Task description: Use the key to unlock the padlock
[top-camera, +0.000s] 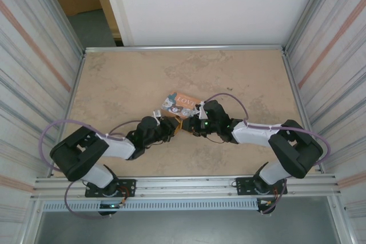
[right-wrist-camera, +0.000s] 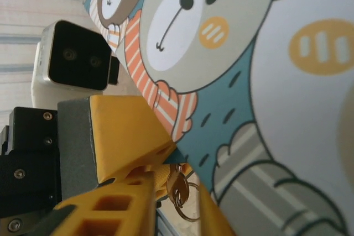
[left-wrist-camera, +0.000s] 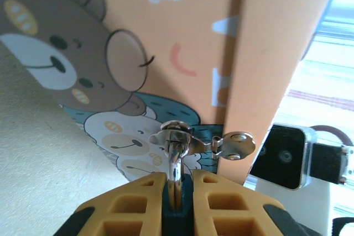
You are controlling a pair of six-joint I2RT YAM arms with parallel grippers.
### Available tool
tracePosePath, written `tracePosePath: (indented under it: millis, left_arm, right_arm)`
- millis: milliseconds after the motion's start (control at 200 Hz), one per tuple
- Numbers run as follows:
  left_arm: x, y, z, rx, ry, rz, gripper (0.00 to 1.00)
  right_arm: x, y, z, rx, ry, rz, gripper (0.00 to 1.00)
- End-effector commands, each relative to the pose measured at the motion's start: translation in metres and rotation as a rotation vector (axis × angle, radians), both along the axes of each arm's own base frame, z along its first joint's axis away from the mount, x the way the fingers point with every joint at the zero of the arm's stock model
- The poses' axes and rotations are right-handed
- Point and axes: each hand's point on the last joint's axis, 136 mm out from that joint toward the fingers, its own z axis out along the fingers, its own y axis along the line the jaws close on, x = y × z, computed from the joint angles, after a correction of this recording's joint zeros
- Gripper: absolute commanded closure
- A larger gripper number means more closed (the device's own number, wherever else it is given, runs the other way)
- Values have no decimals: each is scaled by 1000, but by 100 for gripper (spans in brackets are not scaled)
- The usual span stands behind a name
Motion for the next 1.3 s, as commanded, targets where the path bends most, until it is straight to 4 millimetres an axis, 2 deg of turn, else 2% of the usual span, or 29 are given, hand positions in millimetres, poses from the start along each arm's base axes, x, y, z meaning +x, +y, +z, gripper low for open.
tracePosePath:
  millis: [0,205,361,571,616,661,812,937,1117,1147,1298]
  left_arm:
    - [4,-4,23,54,-61,-38,100]
    - [1,8,47,133,-88,-31,100]
    - [-1,13,55,121,-80,-20,100]
    - [0,5,63,102,-73,-44,100]
    - [1,3,63,96,-65,-45,100]
    - [1,1,63,89,-51,-48,100]
    - [0,-2,58,62,20,-40,100]
    - [0,-4,55,41,62,-28,100]
    - [0,-2,53,53,97,-14,100]
    - [0,-3,53,52,97,-14,100]
    - [-1,-1,51,65,104,-13,100]
  right_arm:
    - [3,0,26,26,-92,51,65]
    - [-7,-15,46,-53,-258,137,47]
    - [-16,-26,72,-96,-454,194,40]
    - [-33,-36,102,-190,-792,274,34]
    - [-38,-36,98,-228,-867,316,34]
    - [-44,-38,104,-261,-974,343,34]
    - [-58,-37,91,-469,-1248,488,35]
    - [-53,-38,84,-647,-1397,532,37]
    - [-49,-32,85,-772,-1580,594,37]
    - [-46,-30,75,-815,-1584,631,38]
    - [-36,-26,70,-913,-1636,675,39]
